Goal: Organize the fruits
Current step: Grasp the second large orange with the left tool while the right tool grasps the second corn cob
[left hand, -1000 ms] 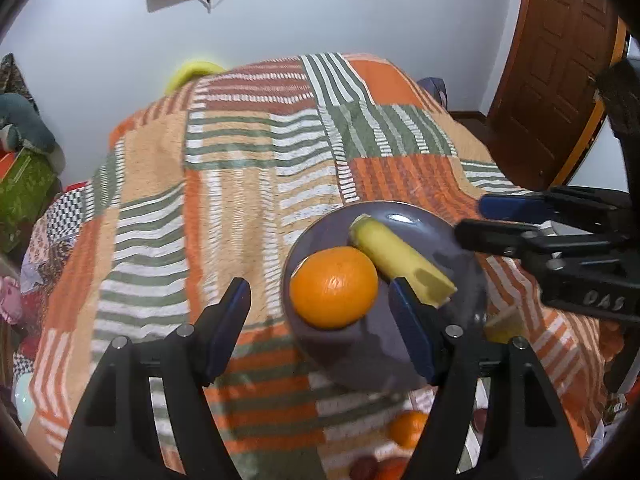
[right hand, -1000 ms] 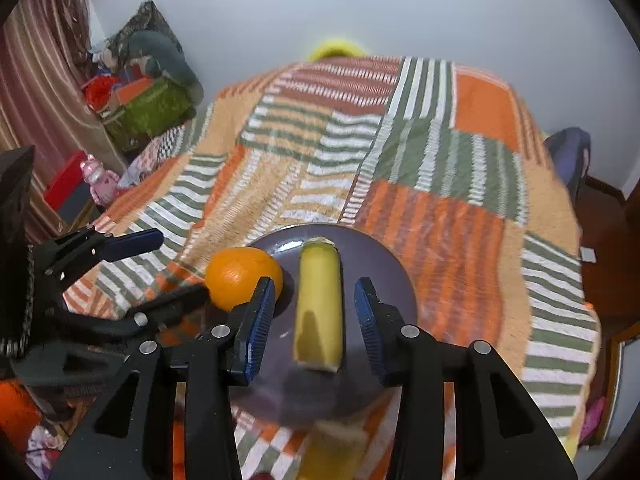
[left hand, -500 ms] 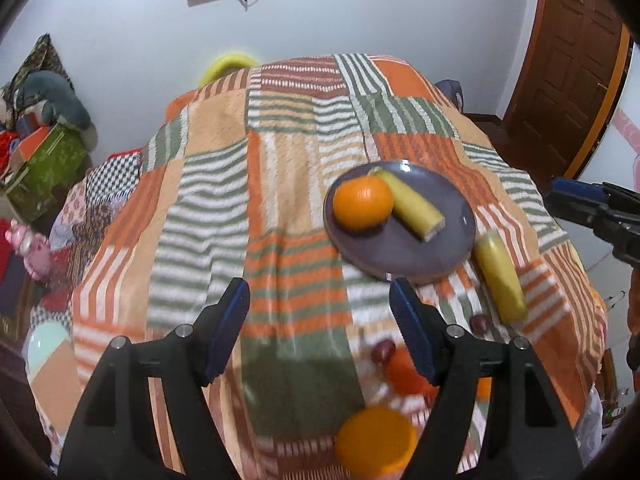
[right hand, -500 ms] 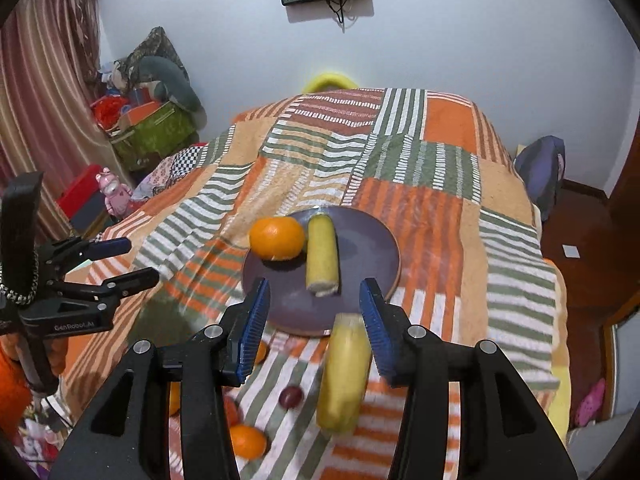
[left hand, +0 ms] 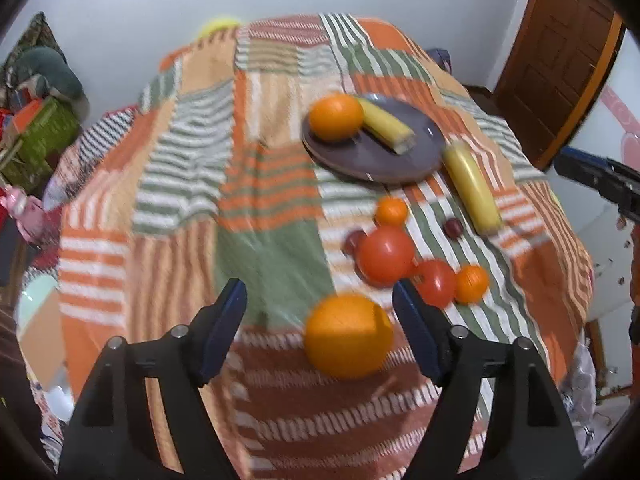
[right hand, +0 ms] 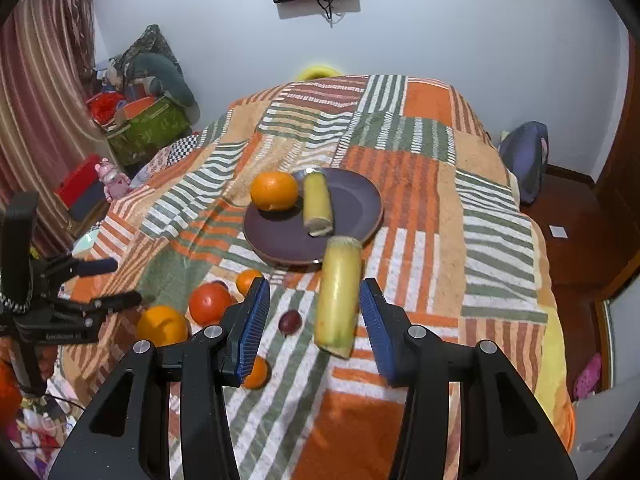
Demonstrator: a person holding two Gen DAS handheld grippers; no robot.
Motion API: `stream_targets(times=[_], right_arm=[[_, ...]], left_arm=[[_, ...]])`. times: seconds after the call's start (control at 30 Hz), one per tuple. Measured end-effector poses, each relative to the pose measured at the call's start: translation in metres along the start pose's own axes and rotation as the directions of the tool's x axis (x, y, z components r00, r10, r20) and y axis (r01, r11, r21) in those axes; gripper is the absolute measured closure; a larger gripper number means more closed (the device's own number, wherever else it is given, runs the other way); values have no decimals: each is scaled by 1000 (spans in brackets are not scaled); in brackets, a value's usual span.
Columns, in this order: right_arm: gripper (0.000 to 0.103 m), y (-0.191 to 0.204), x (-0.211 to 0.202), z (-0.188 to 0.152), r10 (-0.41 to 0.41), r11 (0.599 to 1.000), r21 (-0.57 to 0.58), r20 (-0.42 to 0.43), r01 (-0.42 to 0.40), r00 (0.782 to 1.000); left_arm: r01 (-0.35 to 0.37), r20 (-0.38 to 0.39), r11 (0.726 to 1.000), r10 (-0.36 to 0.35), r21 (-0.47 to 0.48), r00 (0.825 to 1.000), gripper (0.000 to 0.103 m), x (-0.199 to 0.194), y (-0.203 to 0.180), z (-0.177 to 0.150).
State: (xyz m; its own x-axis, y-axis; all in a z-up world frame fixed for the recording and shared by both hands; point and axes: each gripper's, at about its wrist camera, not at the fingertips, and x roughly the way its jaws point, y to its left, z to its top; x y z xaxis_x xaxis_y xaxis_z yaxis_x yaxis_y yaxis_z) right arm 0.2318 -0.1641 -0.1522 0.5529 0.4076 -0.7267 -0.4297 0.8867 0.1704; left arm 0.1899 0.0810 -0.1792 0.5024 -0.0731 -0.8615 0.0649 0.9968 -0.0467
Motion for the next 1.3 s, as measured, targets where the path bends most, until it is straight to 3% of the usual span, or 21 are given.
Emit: stream_targets(times=[0.3, 0.57, 0.67, 0.9, 1.3], right_arm=[[59, -4, -3, -16, -3, 1000, 19, -17, 3, 1000], [59, -6, 9, -24, 7, 1000, 31, -47, -5, 999], [59, -9, 14, -26, 11, 999, 40, -57, -9, 998], [59, -15, 28, -27, 16, 998, 57, -83, -11, 996], [59, -27, 67, -24, 50, 994, 106, -138, -35, 989]], left_arm=[[23, -99, 1000, -21, 18, 995, 27, 30, -16, -23], [25, -118, 999, -22, 21, 993, 30, 48, -19, -27], [-1, -100, 999, 6, 54, 995, 37, 47, -21, -27], [17, -99, 1000, -15, 21, 995, 38, 44, -11, -20], [2, 20, 1000, -1, -7, 1000, 38, 17, 4, 17]])
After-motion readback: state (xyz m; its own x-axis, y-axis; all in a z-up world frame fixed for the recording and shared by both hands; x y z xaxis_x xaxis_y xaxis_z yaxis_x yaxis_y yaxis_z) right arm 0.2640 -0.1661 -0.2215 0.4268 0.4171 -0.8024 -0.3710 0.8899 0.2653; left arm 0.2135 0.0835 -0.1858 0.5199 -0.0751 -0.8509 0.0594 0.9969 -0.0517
